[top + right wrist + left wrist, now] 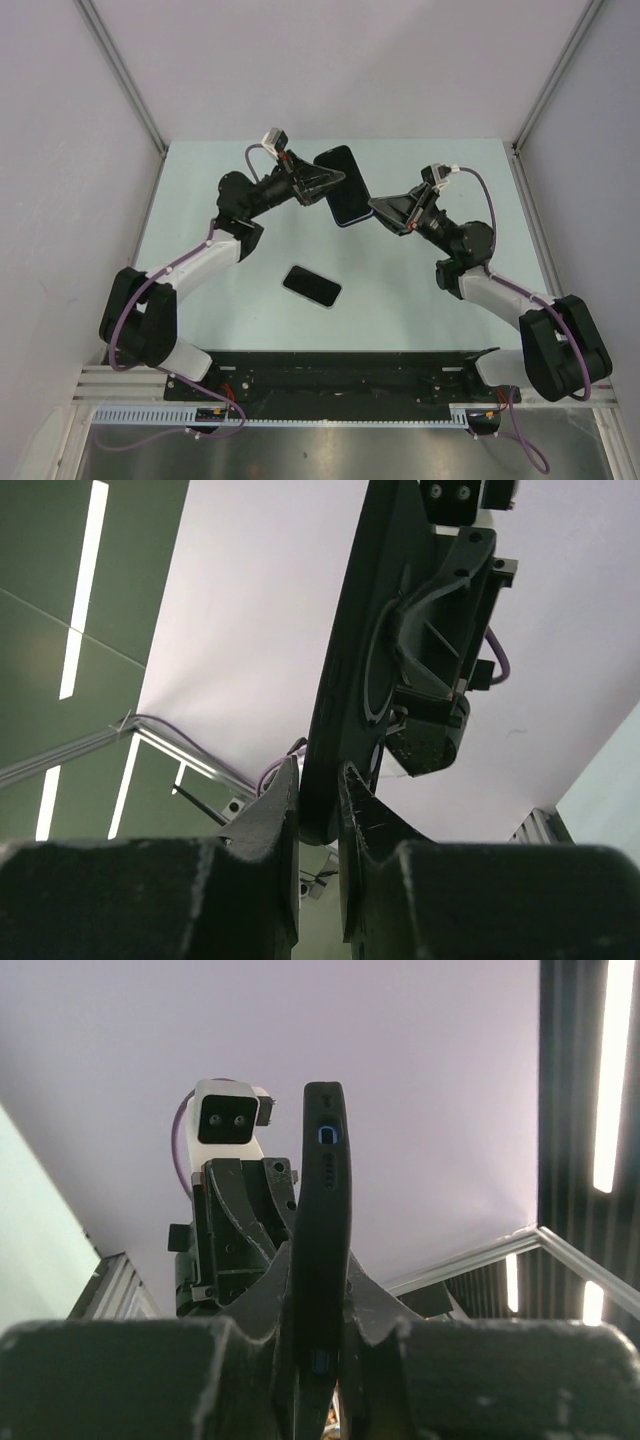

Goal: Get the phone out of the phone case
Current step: Remove the phone case from the phone.

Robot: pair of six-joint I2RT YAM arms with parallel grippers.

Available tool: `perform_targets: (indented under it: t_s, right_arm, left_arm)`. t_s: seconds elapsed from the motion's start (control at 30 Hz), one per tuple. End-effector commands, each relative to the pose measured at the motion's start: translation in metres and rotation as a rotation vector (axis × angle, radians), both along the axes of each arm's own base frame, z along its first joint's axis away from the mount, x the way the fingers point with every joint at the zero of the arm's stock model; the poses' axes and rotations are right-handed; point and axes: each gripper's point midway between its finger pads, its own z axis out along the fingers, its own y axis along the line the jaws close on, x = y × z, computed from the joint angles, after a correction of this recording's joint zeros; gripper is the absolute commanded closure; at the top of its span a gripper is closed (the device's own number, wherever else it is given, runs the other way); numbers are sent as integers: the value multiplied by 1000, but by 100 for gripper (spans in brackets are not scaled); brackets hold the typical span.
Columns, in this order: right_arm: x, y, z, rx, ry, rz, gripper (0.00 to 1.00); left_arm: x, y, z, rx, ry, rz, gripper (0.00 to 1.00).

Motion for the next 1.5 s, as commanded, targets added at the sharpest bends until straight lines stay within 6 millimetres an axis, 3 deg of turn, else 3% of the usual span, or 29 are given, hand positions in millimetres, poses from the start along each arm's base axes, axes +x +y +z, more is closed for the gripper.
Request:
perform_targets:
  t_s: [0.0,0.2,0.5,0.77,0.83,1.1,1.27,1.33,1.37,1.47]
  right_arm:
    - [-33,-5,49,90,-330,6,100]
    - [-34,3,67,109,-399,4,100]
    - [-33,8,79,119,-460,-10,100]
    - [-35,19,83,125,-482,7,100]
    - [-36,22,83,121,-488,22,100]
    - [-43,25,77,87,-513,58,100]
    - [-19,30,47,30,-363,82,100]
    - [-6,29,27,-6,-288,55,88]
    - [1,31,18,-40,-245,25,64]
    - [13,35,0,-138,-181,-31,29]
  left_arm:
    - [-36,26,104,-282,-112,-44,100]
    - [-26,26,101,-320,-77,-54,99]
    - [-1,16,73,-334,4,-61,100]
    - [6,14,70,-374,33,-96,100]
    - [4,12,79,-381,-5,-129,100]
    - [5,11,83,-399,-21,-151,100]
    - [2,15,74,-384,-18,-126,100]
    - [1,18,73,-378,-17,-111,100]
    - [2,19,71,-372,-21,-99,100]
    - [7,20,64,-337,-12,-62,100]
